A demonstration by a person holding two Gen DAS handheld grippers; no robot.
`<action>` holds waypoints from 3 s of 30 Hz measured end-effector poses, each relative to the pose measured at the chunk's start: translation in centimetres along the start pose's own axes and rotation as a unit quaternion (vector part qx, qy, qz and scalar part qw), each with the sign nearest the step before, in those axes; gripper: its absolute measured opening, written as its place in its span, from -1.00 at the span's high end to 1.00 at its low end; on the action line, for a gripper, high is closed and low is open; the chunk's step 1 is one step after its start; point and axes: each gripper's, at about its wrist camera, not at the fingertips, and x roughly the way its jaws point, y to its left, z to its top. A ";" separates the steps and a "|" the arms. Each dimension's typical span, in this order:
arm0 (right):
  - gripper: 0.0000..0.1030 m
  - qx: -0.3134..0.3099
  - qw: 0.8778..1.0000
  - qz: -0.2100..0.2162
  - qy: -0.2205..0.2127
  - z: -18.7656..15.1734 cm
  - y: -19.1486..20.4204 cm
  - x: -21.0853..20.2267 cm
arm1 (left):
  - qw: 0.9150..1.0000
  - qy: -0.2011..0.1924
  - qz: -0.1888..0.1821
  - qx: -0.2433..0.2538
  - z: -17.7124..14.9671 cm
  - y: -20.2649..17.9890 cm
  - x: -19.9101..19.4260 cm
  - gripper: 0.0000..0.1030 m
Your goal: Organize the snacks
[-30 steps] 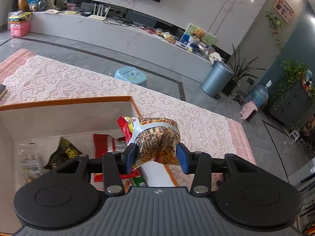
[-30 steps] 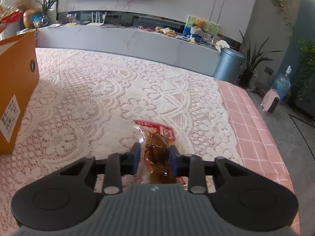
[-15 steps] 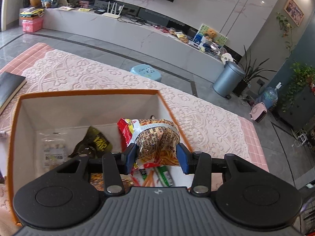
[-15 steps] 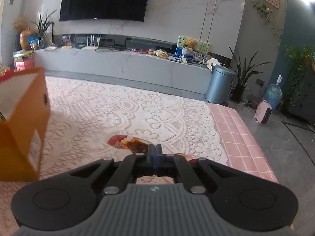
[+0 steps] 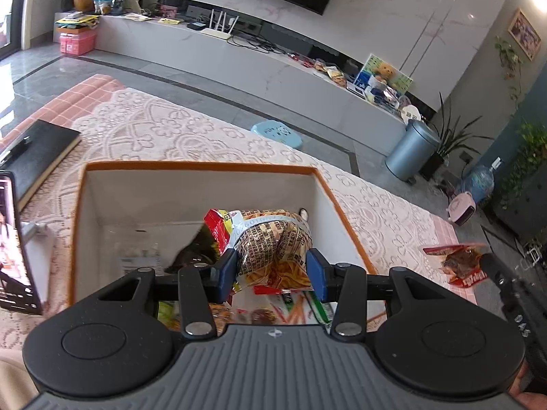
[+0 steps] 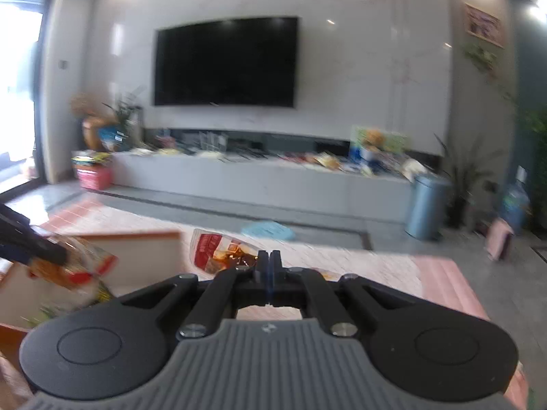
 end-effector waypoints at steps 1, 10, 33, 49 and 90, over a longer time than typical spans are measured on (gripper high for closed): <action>1.00 -0.003 1.000 0.014 -0.005 0.5 0.9 -0.2 | 1.000 0.000 0.000 -0.001 0.1 0.4 -0.2 0.03; 1.00 -0.128 0.986 0.105 0.007 1.2 10.4 0.8 | 0.998 0.037 0.040 -0.010 0.0 3.7 0.9 0.03; 1.00 -0.179 0.965 0.128 0.140 -2.1 13.2 8.5 | 0.992 0.091 0.038 0.075 -1.6 3.5 6.5 0.03; 0.99 -0.153 0.967 0.130 0.157 -3.1 13.0 8.5 | 0.989 0.115 0.057 0.072 -1.9 4.1 8.0 0.00; -0.93 0.049 0.996 -0.055 0.043 -0.5 6.0 -10.7 | 0.958 -0.157 0.048 0.235 -7.0 -7.1 -6.9 -0.74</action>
